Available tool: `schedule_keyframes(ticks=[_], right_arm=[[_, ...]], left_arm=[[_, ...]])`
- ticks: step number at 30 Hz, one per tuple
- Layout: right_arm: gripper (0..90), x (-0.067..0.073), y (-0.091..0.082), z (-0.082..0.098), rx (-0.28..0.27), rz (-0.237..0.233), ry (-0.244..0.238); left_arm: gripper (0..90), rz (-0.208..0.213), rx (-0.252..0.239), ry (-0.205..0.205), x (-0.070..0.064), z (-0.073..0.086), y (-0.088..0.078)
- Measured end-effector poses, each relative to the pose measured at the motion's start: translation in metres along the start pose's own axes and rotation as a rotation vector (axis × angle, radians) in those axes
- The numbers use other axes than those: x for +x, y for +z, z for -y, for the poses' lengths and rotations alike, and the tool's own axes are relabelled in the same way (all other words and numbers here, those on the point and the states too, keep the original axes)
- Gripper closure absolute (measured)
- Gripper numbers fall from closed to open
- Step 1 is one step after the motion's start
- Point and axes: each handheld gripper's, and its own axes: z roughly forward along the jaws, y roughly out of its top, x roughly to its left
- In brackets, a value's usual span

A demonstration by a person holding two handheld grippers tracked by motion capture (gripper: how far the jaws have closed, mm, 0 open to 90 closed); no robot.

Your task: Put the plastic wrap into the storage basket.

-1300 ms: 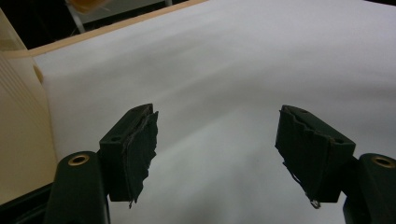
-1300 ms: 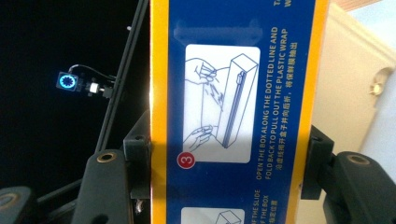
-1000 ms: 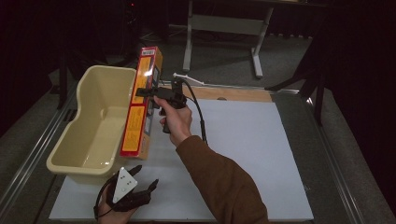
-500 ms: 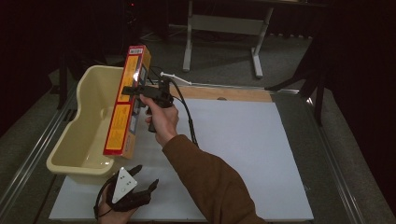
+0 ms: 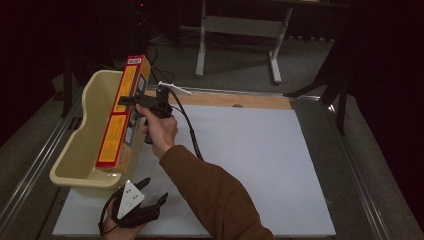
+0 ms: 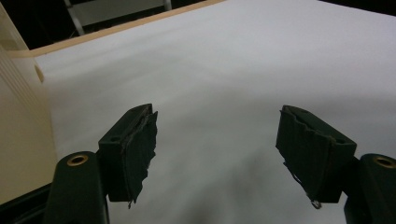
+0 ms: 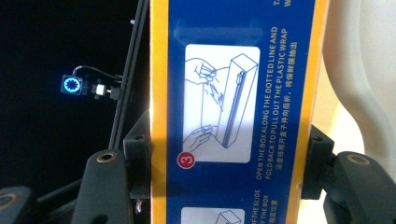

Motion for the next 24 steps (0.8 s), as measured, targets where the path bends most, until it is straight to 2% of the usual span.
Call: schedule_keyframes(ticks=[5, 13, 20, 24], right_arm=[[39.1, 0.0, 0.008, 0.003, 0.013, 0.022, -0.002], [39.0, 0.003, 0.02, 0.005, -0.001, 0.059, -0.01], [39.0, -0.003, 0.027, 0.003, -0.006, 0.074, 0.023], [39.0, -0.003, 0.032, 0.006, -0.007, 0.11, -0.008]], left_arm=[[28.1, 0.001, 0.005, 0.001, 0.0, 0.0, 0.0], [28.1, -0.002, 0.007, 0.001, 0.001, 0.001, -0.001], [28.1, -0.004, 0.007, -0.006, 0.001, 0.002, -0.002], [28.1, -0.006, 0.001, -0.012, 0.002, 0.002, -0.003]])
